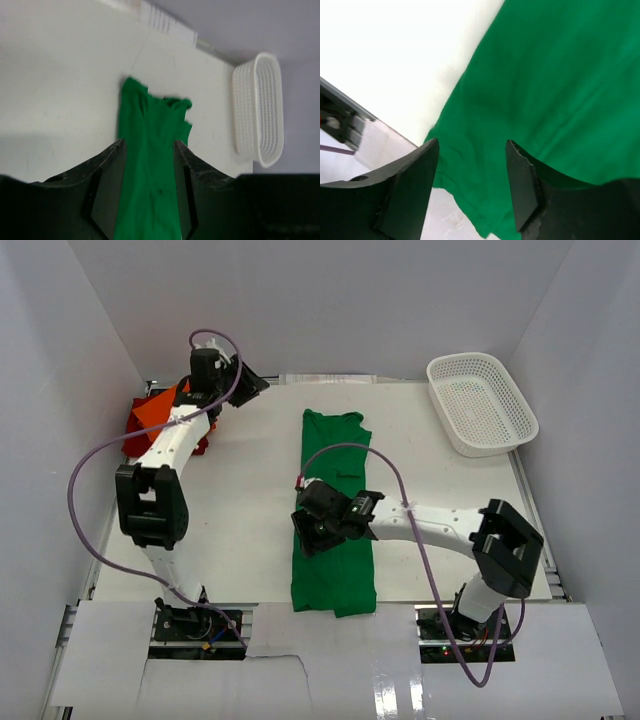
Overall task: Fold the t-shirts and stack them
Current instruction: Grab the bottom of the folded rectangular tshirt with both arms
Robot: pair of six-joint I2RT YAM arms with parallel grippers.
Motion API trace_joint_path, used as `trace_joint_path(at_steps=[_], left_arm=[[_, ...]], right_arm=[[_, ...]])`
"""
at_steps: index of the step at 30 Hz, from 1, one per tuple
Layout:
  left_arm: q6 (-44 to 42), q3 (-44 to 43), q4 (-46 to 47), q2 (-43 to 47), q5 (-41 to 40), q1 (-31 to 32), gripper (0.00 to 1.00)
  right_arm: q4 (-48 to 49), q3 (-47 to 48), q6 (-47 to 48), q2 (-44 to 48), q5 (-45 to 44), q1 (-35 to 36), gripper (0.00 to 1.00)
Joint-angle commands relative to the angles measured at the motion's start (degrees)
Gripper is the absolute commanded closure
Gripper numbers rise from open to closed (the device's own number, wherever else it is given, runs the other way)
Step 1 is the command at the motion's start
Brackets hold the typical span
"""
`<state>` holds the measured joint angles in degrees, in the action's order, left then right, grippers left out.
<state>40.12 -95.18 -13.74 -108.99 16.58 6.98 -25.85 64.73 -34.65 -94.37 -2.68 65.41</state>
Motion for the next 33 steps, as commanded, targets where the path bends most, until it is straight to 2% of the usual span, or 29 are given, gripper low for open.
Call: trace_joint_path(at_steps=[1, 4, 5, 6, 9, 12, 17, 24, 33], left_arm=[[-3.0, 11.3, -5.2, 8.1, -3.5, 3.6, 0.47], [-2.8, 23.9, -5.1, 16.9, -2.9, 5.0, 0.46], [-2.8, 29.3, -5.1, 20.8, -2.5, 5.5, 0.46], [-3.1, 31.5, -5.6, 22.6, -2.3, 7.2, 0.46], [-3.3, 39.0, -9.6, 28.5, -2.0, 10.8, 0.44], [-2.7, 45.1, -12.4, 33.8, -0.9, 12.9, 0.44], [-0.8, 51.7, -17.2, 39.9, 4.1, 15.9, 0.44], [1.7, 55.0, -23.0, 44.2, 4.2, 21.5, 0.43], [9.3, 67.1, -20.0, 46.8, 6.4, 27.7, 0.43]], right_arm=[[0.2, -0.2, 2.0, 8.6, -4.0, -2.1, 0.37], [0.2, -5.0, 0.1, 15.0, -2.5, -5.7, 0.36], [0.1, -6.9, -2.0, 16.5, 0.4, -7.1, 0.36], [0.5, -11.5, -2.8, 19.5, 2.0, -9.9, 0.35], [2.1, -20.2, -6.3, 25.2, 7.4, -12.6, 0.35], [3.2, -25.1, -9.9, 29.0, 11.5, -13.4, 0.32], [6.0, -33.6, -13.9, 32.3, 17.5, -13.5, 0.28], [3.3, -38.9, -18.5, 40.0, 18.8, -13.5, 0.26], [11.8, -49.6, -24.8, 44.8, 22.9, -13.5, 0.29]])
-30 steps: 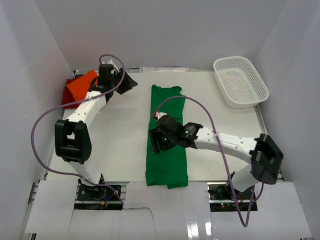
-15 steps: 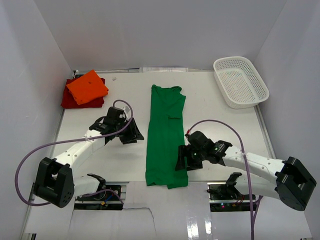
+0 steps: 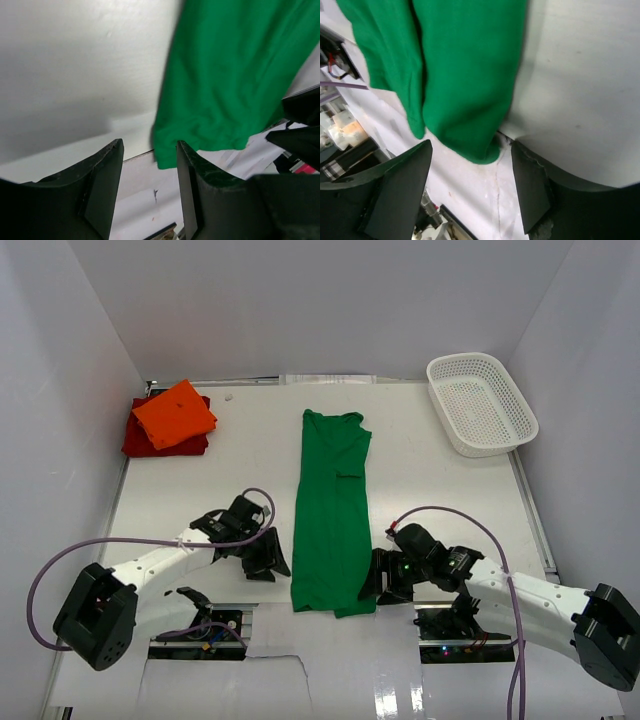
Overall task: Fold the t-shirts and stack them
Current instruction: Grab the bottom of the folded rectangular tshirt with both arms
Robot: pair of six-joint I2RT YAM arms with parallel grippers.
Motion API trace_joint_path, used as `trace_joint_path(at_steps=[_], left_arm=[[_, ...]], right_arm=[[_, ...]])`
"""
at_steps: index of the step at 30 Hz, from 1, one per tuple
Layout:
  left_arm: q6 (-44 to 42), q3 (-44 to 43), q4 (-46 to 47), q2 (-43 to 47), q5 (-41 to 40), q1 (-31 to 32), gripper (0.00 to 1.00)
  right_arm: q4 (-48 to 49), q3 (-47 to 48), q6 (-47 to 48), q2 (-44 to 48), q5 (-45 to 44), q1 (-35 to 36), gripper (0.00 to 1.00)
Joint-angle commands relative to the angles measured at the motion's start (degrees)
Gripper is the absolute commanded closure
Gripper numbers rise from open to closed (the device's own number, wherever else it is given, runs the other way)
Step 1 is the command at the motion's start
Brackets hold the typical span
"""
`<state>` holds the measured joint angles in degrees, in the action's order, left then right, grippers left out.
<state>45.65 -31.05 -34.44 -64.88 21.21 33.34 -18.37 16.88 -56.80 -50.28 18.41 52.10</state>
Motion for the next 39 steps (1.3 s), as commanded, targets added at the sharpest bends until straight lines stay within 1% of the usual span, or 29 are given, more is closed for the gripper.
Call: trace_joint_path(at_steps=[1, 2, 4, 6, 7, 8, 9, 11, 13, 14, 19, 25, 27, 29, 32, 33, 37, 39], left_arm=[[4.4, 4.3, 2.8, 3.4, 2.4, 1.5, 0.43], [5.1, 7.3, 4.1, 5.3, 3.0, 1.8, 0.43], [7.6, 10.2, 8.4, 7.0, 4.1, 2.6, 0.43], [8.8, 12.8, 10.3, 8.8, 5.0, 3.4, 0.43], [9.1, 12.9, 10.7, 9.1, 4.8, 3.7, 0.43], [9.1, 13.0, 10.7, 9.2, 4.4, 4.3, 0.43], [9.0, 13.0, 10.7, 9.4, 4.5, 4.4, 0.43], [9.9, 13.4, 11.1, 9.6, 4.7, 5.1, 0.43], [10.7, 14.2, 12.6, 10.0, 4.9, 6.3, 0.43], [10.9, 14.3, 13.2, 9.8, 5.4, 6.8, 0.43], [12.3, 14.5, 14.2, 6.4, 5.2, 9.5, 0.44], [15.7, 15.6, 14.6, 4.2, 3.8, 15.3, 0.44], [16.4, 16.6, 14.7, 3.6, 3.1, 16.6, 0.44], [16.7, 17.1, 14.7, 3.3, 2.4, 16.7, 0.45], [17.5, 17.9, 15.2, 3.6, 0.2, 17.2, 0.53], [18.7, 19.0, 16.2, 3.9, -0.1, 17.4, 0.56], [19.8, 21.0, 17.5, 3.4, -0.2, 18.6, 0.57], [20.1, 21.6, 17.6, 3.1, -0.5, 19.3, 0.57]], right_arm=[[4.4, -2.6, -2.6, 0.5, 1.7, -0.2, 0.30], [4.7, -3.2, -2.8, 0.4, 1.8, -0.1, 0.31], [6.8, -4.9, -3.0, 0.4, 2.2, -0.1, 0.33], [8.2, -5.8, -3.2, 0.2, 2.6, -0.1, 0.40], [9.2, -6.1, -3.3, 0.2, 2.8, 0.0, 0.41], [9.4, -6.2, -3.4, 0.0, 2.9, -0.1, 0.47], [9.5, -6.2, -3.3, 0.0, 2.9, -0.1, 0.50], [10.1, -6.5, -3.4, -0.2, 3.1, -0.1, 0.56], [10.5, -6.7, -3.5, -0.3, 3.3, -0.1, 0.59], [10.7, -7.0, -3.4, -0.5, 3.5, 0.0, 0.64], [10.3, -6.8, -3.3, -0.3, 3.1, -0.1, 0.66], [9.8, -6.3, -3.0, -0.3, 2.9, -0.1, 0.67], [9.8, -6.3, -2.9, -0.3, 2.9, -0.1, 0.68], [9.8, -6.3, -2.9, -0.2, 2.9, -0.1, 0.73], [10.0, -6.3, -3.0, -0.2, 2.8, -0.1, 0.77], [9.9, -6.4, -3.0, -0.1, 2.8, -0.1, 0.77], [10.0, -6.3, -3.1, 0.1, 2.9, -0.1, 0.79], [10.1, -6.3, -3.1, 0.0, 2.9, -0.1, 0.82]])
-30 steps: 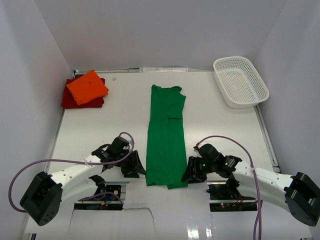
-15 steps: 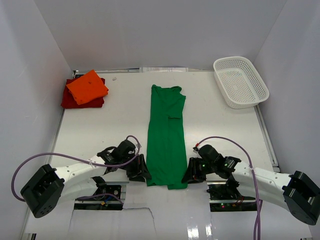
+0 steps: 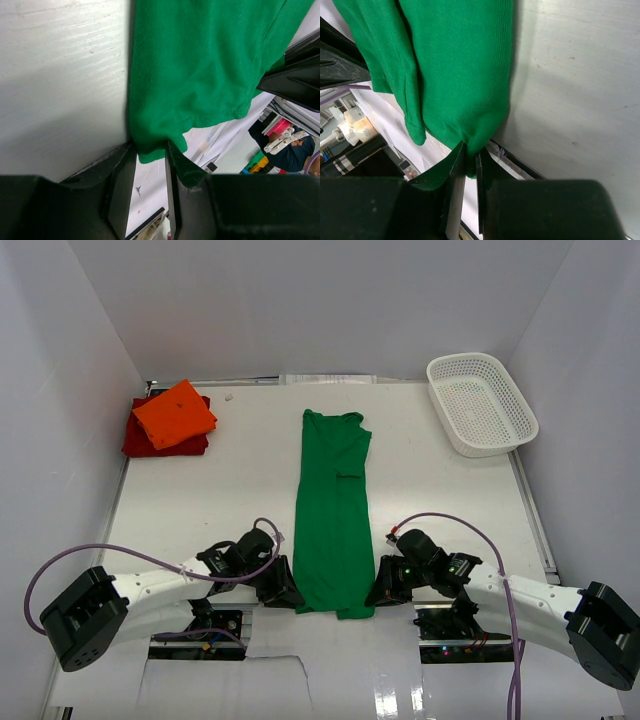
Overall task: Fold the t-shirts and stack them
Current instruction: Grab the bottom of the folded rectangular tshirt with both arms
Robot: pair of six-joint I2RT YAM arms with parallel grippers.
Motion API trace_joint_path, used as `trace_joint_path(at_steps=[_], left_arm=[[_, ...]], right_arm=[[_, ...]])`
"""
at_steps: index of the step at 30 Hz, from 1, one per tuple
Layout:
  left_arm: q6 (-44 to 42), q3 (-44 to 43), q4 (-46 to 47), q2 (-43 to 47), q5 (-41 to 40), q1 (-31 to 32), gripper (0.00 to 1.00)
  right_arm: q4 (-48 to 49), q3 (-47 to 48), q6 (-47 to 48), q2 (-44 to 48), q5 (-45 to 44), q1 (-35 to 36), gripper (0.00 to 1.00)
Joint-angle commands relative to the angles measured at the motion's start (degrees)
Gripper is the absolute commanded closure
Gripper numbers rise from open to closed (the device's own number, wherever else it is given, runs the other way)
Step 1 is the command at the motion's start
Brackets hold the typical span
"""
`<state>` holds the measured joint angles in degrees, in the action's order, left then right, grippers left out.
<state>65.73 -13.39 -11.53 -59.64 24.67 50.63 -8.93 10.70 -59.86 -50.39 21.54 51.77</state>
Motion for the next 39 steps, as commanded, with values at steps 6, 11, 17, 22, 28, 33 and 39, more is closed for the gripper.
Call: trace_joint_path(at_steps=[6, 11, 17, 22, 28, 33, 39], left_arm=[[0.4, 3.5, -3.2, -5.2, -4.5, 3.2, 0.73], [-0.7, 2.4, 1.6, -8.3, -4.0, 3.6, 1.00], [-3.7, -3.6, -1.8, -7.6, -2.4, 3.6, 1.00], [-9.5, -14.3, -15.4, -5.3, -5.1, 2.3, 1.00], [-16.1, -20.1, -21.1, -4.9, -5.2, -4.7, 1.00], [-19.7, -22.7, -21.0, -7.5, -7.2, -7.9, 1.00], [-22.2, -26.2, -18.8, -11.9, -11.4, -11.4, 1.00]], right_arm=[[1.5, -0.6, -0.3, -0.2, 0.4, 0.3, 0.88], [1.6, -0.3, 0.1, -0.4, 1.0, 0.3, 0.92], [-1.4, 3.3, 2.4, 0.4, 3.2, 0.3, 0.92], [-6.9, 9.2, 4.7, 0.7, 3.0, -0.1, 0.92], [-9.3, 14.1, 9.1, -1.0, 2.1, -2.1, 0.92], [-11.3, 18.3, 16.2, -5.8, -0.1, -6.6, 0.92], [-10.9, 24.3, 23.6, -14.5, -0.2, -12.1, 0.92]])
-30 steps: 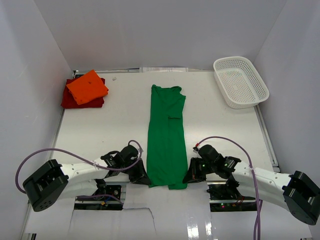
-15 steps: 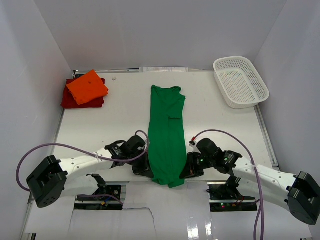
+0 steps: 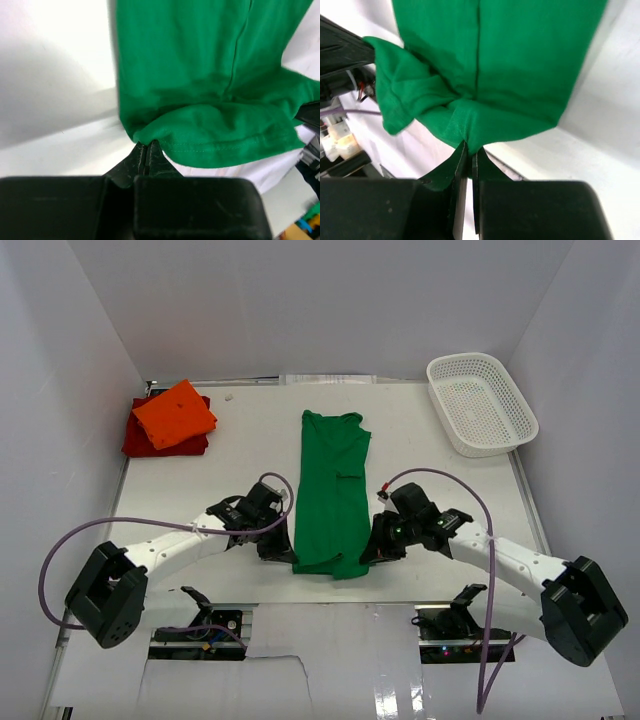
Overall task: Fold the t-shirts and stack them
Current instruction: Grab the bottom of the folded rectangular tshirt with both arms, then fold the folded rectangular tshirt in 1/3 of the way
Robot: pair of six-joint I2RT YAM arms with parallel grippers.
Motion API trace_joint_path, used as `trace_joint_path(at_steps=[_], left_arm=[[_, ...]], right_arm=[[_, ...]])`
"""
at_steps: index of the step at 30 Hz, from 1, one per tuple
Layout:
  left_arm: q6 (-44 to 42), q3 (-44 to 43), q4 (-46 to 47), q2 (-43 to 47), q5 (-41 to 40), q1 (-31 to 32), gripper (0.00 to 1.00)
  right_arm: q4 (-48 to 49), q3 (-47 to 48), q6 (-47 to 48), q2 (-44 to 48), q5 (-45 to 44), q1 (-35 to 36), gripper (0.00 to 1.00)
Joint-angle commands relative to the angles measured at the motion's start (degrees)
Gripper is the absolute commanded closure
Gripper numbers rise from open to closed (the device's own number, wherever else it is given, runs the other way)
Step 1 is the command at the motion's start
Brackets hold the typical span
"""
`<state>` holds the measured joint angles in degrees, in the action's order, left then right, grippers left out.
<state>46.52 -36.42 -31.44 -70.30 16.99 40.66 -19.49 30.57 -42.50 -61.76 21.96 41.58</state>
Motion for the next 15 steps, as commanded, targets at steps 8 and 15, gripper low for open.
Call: trace_joint_path(at_steps=[8, 15], left_arm=[[-6.3, -12.6, 3.5, -9.5, -7.7, -4.5, 1.00], [-9.0, -22.0, 2.4, -13.1, -11.2, -7.0, 1.00]], right_arm=[[-0.1, 11.4, 12.1, -10.7, 0.2, -7.5, 0.92], [-0.6, 18.6, 15.2, -14.8, 0.8, -10.8, 0.92]])
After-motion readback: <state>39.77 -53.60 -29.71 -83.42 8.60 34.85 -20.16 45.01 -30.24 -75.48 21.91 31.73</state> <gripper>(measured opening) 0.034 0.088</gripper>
